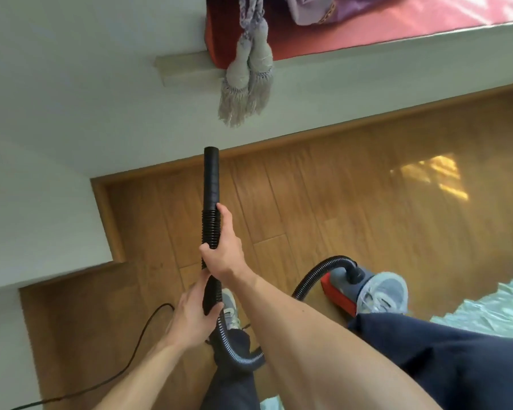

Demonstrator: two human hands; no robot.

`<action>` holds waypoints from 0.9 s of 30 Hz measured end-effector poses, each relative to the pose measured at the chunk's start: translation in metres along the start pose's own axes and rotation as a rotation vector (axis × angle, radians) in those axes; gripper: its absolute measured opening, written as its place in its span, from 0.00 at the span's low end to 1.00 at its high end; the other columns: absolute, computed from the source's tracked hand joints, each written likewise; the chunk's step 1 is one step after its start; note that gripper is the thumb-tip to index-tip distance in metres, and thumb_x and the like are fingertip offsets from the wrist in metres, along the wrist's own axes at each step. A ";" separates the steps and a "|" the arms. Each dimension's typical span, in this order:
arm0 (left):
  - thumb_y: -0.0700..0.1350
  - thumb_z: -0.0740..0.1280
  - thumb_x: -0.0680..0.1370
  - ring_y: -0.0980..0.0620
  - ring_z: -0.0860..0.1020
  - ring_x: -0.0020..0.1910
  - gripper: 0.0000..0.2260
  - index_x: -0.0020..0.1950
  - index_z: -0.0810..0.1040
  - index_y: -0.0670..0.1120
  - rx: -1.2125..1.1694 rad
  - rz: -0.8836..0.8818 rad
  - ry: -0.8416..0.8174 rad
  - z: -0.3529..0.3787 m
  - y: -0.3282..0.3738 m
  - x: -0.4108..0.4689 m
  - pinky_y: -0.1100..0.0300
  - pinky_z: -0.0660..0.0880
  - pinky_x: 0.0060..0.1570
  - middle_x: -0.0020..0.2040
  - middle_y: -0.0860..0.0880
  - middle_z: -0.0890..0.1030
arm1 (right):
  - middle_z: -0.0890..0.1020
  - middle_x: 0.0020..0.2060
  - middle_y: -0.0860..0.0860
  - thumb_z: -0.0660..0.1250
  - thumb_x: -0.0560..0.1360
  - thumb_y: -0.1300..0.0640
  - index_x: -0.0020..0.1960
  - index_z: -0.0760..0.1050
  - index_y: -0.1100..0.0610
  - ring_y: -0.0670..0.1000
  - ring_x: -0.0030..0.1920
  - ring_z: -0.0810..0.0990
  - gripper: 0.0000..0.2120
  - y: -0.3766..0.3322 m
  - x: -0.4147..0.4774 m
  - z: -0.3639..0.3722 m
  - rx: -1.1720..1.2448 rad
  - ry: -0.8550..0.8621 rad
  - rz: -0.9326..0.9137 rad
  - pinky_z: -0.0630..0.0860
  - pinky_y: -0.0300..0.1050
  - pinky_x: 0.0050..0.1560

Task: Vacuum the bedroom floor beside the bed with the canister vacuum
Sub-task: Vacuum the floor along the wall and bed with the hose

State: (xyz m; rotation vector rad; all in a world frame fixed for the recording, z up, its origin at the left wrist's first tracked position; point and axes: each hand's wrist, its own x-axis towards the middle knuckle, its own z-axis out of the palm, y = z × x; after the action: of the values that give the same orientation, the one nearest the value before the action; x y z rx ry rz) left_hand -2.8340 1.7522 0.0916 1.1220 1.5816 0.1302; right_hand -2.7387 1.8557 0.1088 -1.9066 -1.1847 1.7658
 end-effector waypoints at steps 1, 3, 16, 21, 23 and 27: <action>0.46 0.70 0.78 0.50 0.74 0.69 0.35 0.77 0.54 0.63 0.005 0.014 -0.006 0.000 0.001 0.003 0.45 0.75 0.65 0.68 0.54 0.75 | 0.77 0.49 0.51 0.64 0.77 0.64 0.77 0.46 0.38 0.48 0.44 0.78 0.40 0.001 0.000 -0.005 0.020 0.013 -0.011 0.76 0.39 0.39; 0.45 0.70 0.77 0.51 0.74 0.69 0.35 0.77 0.55 0.63 0.053 0.044 -0.026 0.002 0.005 0.009 0.45 0.74 0.66 0.68 0.55 0.76 | 0.77 0.47 0.51 0.64 0.76 0.64 0.77 0.47 0.38 0.49 0.42 0.78 0.40 0.005 -0.001 -0.017 0.073 0.062 -0.014 0.76 0.39 0.37; 0.46 0.69 0.77 0.54 0.74 0.64 0.32 0.77 0.60 0.56 0.410 0.299 -0.294 0.101 0.077 0.055 0.49 0.72 0.66 0.63 0.53 0.76 | 0.78 0.50 0.53 0.66 0.75 0.60 0.74 0.48 0.33 0.51 0.45 0.80 0.40 0.112 -0.017 -0.147 0.412 0.414 0.125 0.80 0.47 0.45; 0.52 0.65 0.74 0.51 0.75 0.56 0.31 0.74 0.56 0.66 0.535 0.342 -0.478 0.162 0.104 0.057 0.49 0.73 0.59 0.56 0.51 0.77 | 0.77 0.47 0.50 0.67 0.74 0.61 0.75 0.49 0.35 0.49 0.44 0.78 0.41 0.169 -0.047 -0.200 0.551 0.534 0.148 0.80 0.48 0.47; 0.55 0.64 0.74 0.51 0.75 0.54 0.31 0.74 0.56 0.67 0.584 0.354 -0.554 0.186 0.119 0.055 0.48 0.74 0.57 0.54 0.52 0.77 | 0.77 0.48 0.48 0.67 0.73 0.61 0.75 0.51 0.34 0.49 0.45 0.78 0.41 0.192 -0.061 -0.218 0.599 0.593 0.168 0.80 0.51 0.51; 0.56 0.65 0.74 0.51 0.75 0.57 0.31 0.73 0.56 0.68 0.619 0.384 -0.663 0.230 0.147 0.049 0.48 0.74 0.60 0.58 0.51 0.77 | 0.77 0.58 0.47 0.69 0.73 0.61 0.75 0.52 0.36 0.44 0.49 0.79 0.41 0.234 -0.083 -0.253 0.675 0.671 0.199 0.76 0.37 0.47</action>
State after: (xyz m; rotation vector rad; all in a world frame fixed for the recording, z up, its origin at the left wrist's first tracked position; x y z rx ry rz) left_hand -2.5583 1.7589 0.0646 1.7192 0.8047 -0.4688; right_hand -2.4115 1.7299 0.0583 -1.9467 -0.1393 1.1928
